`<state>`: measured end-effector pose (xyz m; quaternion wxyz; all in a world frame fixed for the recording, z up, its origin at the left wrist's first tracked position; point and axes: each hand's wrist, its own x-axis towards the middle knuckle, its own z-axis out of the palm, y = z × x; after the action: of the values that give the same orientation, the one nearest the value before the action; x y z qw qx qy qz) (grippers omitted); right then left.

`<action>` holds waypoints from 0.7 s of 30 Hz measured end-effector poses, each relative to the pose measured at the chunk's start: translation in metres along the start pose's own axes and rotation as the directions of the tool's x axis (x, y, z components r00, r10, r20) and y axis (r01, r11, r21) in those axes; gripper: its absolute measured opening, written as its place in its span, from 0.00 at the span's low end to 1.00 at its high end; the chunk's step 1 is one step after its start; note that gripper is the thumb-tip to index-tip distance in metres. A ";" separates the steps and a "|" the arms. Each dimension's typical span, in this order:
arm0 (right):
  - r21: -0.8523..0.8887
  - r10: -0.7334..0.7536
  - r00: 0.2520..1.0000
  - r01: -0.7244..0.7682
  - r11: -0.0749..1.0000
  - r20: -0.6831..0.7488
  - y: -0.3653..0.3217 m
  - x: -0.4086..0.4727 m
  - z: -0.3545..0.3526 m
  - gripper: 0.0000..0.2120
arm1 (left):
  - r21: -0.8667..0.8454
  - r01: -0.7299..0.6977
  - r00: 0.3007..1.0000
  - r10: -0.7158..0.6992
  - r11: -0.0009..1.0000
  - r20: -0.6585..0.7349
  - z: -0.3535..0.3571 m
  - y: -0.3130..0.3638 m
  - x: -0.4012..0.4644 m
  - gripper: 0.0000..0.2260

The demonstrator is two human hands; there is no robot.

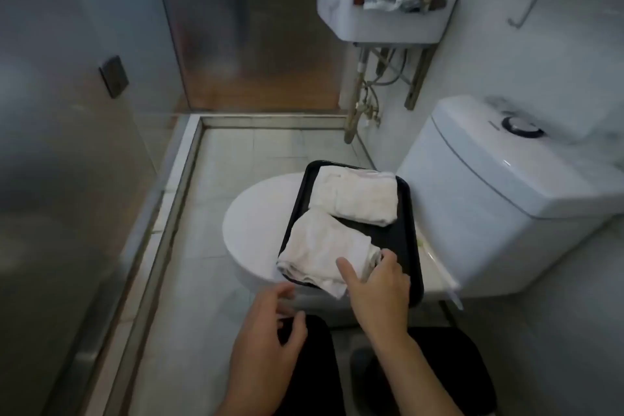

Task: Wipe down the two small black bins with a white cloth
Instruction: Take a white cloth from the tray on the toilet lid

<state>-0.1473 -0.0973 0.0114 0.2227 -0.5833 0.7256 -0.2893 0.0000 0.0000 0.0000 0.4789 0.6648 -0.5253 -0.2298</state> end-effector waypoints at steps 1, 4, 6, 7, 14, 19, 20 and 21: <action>-0.023 0.063 0.997 -0.062 0.998 0.036 0.000 0.005 0.006 0.40 | 0.009 -0.011 1.000 0.011 1.000 -0.008 0.001 -0.004 0.011 0.22; -0.202 0.166 0.985 -0.153 0.967 0.047 -0.001 0.015 0.020 0.48 | 0.064 0.015 0.995 -0.021 0.998 0.095 0.009 -0.014 0.030 0.32; -0.151 0.234 0.972 -0.228 0.962 0.026 -0.004 0.022 0.025 0.46 | 0.039 0.049 0.986 -0.055 0.998 0.155 0.017 -0.019 0.036 0.34; -0.051 0.271 0.962 -0.269 0.962 0.034 -0.003 0.028 0.027 0.43 | 0.020 0.064 0.985 -0.067 0.998 0.159 0.021 -0.020 0.037 0.34; 0.398 0.196 0.976 -0.216 0.892 0.090 -0.008 0.041 0.026 0.24 | 0.003 0.112 0.984 -0.111 0.994 0.141 0.030 -0.021 0.049 0.30; 0.638 0.074 0.991 -0.131 0.759 0.115 -0.014 0.039 0.019 0.21 | 0.004 0.105 0.986 -0.104 0.994 0.133 0.030 -0.025 0.051 0.29; 0.704 0.084 0.988 -0.153 0.693 0.132 -0.017 0.038 0.016 0.21 | -0.004 0.109 0.986 -0.107 0.994 0.125 0.029 -0.024 0.052 0.28; 0.754 0.091 0.984 -0.174 0.634 0.150 -0.020 0.037 0.012 0.21 | -0.012 0.118 0.986 -0.116 0.993 0.116 0.028 -0.023 0.053 0.28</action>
<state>-0.1335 -0.1384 0.0167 0.5036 -0.3935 0.5647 -0.5221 0.0064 -0.0599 -0.0218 0.4395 0.6757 -0.5099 -0.3004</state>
